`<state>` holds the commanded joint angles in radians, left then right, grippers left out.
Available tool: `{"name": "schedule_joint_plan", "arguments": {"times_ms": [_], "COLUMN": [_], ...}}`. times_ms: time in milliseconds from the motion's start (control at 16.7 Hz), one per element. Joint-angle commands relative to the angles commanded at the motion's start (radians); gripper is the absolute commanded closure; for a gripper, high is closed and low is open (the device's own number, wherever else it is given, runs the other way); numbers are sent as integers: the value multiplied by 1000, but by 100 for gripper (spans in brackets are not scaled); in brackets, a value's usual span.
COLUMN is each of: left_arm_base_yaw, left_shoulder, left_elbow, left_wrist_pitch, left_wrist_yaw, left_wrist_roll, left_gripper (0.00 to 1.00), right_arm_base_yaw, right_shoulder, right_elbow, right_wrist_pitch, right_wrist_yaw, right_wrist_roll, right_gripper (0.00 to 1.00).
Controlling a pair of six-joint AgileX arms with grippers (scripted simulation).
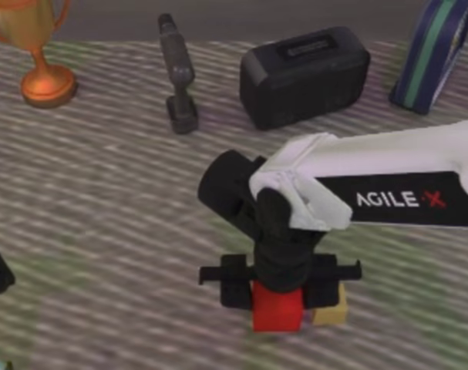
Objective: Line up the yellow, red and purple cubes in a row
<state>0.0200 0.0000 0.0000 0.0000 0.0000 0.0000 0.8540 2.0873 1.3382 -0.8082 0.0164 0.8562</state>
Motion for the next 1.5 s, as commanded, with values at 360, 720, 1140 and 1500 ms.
{"name": "schedule_joint_plan", "arguments": {"times_ms": [360,720,1140,1500], "left_arm_base_yaw": [0,0,0,0], "left_shoulder": [0,0,0,0], "left_elbow": [0,0,0,0], "left_wrist_pitch": [0,0,0,0], "left_wrist_yaw": [0,0,0,0], "left_wrist_roll": [0,0,0,0], "left_gripper": [0,0,0,0], "right_arm_base_yaw": [0,0,0,3], "right_shoulder": [0,0,0,-16], "right_elbow": [0,0,0,30], "right_wrist_pitch": [0,0,0,-42], "right_wrist_yaw": [0,0,0,0], "right_wrist_roll": [0,0,0,0], "right_gripper": [55,10,0,0]}}
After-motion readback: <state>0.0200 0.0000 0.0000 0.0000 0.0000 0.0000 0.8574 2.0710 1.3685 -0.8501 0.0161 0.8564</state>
